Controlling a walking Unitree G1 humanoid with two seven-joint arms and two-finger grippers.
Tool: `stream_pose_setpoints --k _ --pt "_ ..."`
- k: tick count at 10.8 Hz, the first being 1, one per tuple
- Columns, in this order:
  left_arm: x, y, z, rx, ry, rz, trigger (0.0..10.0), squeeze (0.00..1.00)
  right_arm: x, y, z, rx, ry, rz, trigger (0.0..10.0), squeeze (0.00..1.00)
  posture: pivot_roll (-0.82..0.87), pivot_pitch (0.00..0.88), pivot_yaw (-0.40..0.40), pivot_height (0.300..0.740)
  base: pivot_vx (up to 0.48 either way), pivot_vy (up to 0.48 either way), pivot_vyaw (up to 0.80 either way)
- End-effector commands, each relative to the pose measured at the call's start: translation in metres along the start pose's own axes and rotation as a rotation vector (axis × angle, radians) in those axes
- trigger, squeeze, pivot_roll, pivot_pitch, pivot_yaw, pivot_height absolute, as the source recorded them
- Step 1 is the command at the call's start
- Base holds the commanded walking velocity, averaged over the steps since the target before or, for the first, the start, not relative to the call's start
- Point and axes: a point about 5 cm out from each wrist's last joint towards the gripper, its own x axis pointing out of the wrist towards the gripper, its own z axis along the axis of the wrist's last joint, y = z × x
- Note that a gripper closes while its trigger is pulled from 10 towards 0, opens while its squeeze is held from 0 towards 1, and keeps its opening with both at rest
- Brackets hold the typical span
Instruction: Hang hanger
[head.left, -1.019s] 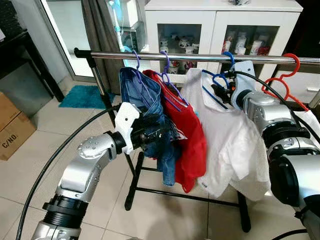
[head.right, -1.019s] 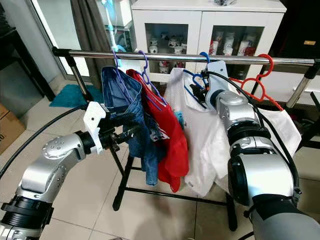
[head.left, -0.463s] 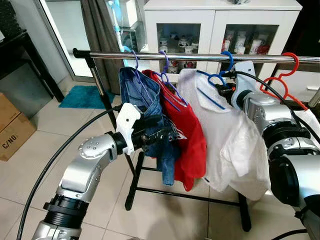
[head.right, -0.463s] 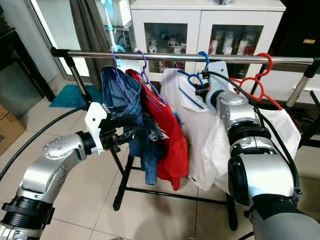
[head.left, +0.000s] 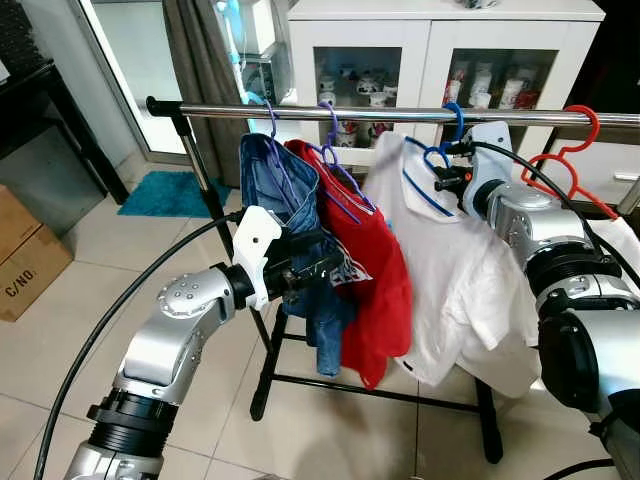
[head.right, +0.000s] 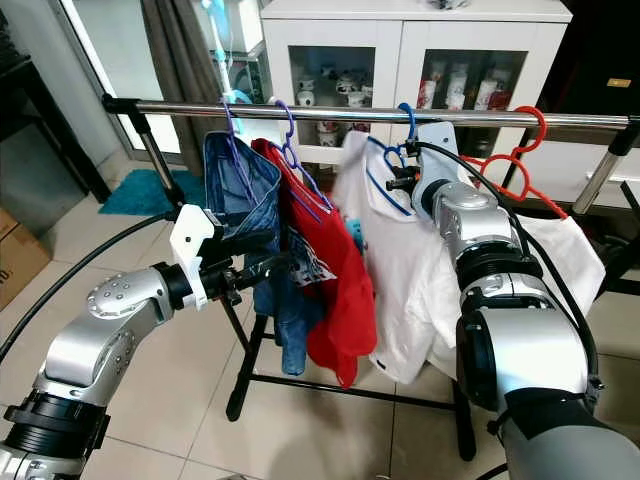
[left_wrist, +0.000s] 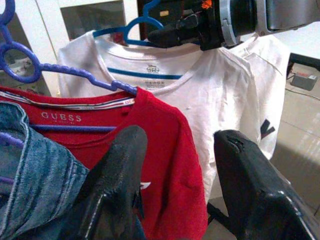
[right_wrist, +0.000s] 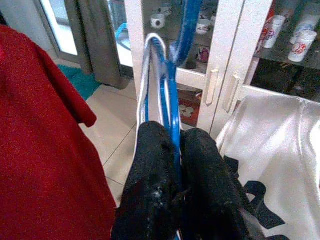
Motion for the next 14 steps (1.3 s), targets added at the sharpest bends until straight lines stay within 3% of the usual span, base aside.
stream_pose_setpoints --k 1,4,5,7,8,11,13,14 --pt "0.0 0.001 0.002 0.005 -0.004 -0.001 10.0 0.0 0.0 0.0 0.009 0.009 -0.047 -0.008 0.0 0.0 -0.14 0.0 0.096 0.74 0.0 0.0 0.0" --pt "0.0 0.002 0.002 0.0 -0.006 0.007 10.0 0.0 -0.001 0.001 0.012 0.026 -0.084 -0.001 0.0 0.0 -0.14 0.0 0.096 0.74 0.0 0.0 0.0" --pt "0.001 0.003 0.002 0.005 -0.001 0.027 10.0 0.0 -0.005 0.0 0.023 0.033 -0.169 0.006 0.0 0.0 -0.14 0.0 0.096 0.74 0.0 0.0 0.0" --pt "0.001 0.012 -0.001 0.029 0.027 0.14 10.0 0.0 -0.014 -0.004 0.037 0.046 -0.253 0.008 0.0 0.0 -0.14 0.0 0.096 0.74 0.0 0.0 0.0" --pt "-0.001 0.014 -0.002 0.027 0.009 0.198 10.0 0.0 -0.028 -0.004 0.031 0.046 -0.263 0.014 0.0 0.0 -0.14 0.0 0.091 0.74 0.0 0.0 0.0" --pt "-0.008 0.01 -0.012 0.02 0.02 0.279 10.0 0.0 -0.07 0.014 -0.027 0.092 -0.232 0.014 0.0 0.0 -0.15 0.0 0.079 0.74 0.0 0.0 0.0" --pt "-0.008 0.007 -0.019 0.011 0.03 0.294 10.0 0.0 -0.1 0.032 -0.074 0.127 -0.129 -0.028 0.0 0.0 -0.17 0.0 0.093 0.74 0.0 0.0 0.0" --pt "-0.005 0.006 -0.02 -0.001 0.029 0.302 10.0 0.0 -0.111 0.04 -0.093 0.152 -0.102 -0.072 9.2 0.0 -0.17 0.0 0.097 0.74 0.0 0.0 0.0"
